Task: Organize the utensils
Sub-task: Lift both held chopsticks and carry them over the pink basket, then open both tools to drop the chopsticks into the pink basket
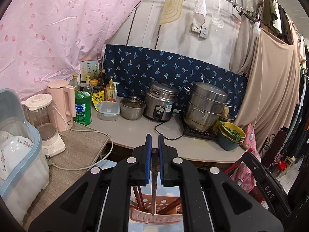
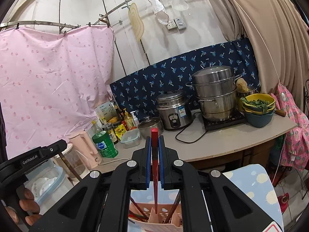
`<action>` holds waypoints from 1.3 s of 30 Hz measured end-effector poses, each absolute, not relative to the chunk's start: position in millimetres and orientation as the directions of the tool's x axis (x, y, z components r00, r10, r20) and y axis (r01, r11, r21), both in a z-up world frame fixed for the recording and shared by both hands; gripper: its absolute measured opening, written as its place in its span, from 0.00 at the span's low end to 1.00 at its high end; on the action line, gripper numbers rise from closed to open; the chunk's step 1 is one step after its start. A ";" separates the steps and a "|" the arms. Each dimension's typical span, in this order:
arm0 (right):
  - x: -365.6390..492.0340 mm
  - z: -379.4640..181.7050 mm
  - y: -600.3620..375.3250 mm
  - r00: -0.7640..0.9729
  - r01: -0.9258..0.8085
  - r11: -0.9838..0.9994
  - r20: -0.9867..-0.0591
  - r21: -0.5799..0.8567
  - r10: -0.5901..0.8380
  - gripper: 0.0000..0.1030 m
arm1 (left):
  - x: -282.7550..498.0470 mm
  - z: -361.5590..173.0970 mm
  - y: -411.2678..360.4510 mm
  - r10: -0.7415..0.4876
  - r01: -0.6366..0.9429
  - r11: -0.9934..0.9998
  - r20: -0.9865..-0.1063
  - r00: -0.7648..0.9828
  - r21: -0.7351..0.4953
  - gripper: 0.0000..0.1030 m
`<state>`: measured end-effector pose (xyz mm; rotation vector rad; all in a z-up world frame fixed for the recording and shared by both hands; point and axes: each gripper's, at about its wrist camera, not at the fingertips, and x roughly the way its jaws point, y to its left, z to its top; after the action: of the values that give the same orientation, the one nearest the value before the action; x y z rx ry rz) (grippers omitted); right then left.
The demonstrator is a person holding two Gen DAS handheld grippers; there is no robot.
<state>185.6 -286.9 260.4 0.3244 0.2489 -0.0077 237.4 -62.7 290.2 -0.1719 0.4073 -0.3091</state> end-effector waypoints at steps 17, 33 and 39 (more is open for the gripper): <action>226.5 172.3 -279.3 0.909 0.072 0.950 -0.412 0.305 0.063 0.07 | 273.4 213.4 -73.7 -0.312 0.232 0.948 -0.494 0.812 -0.217 0.07; 193.0 180.6 -283.0 0.917 0.092 0.950 -0.397 0.298 0.036 0.35 | 241.0 204.3 -64.6 -0.275 0.201 0.960 -0.515 0.812 -0.196 0.46; 148.6 181.4 -272.0 0.917 0.083 0.957 -0.398 0.280 0.037 0.50 | 200.4 196.1 -62.4 -0.252 0.202 0.968 -0.534 0.807 -0.150 0.59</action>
<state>148.6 -272.0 181.4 0.2971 0.4124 -0.0240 200.4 -62.4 196.1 -0.0876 0.5835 -0.2431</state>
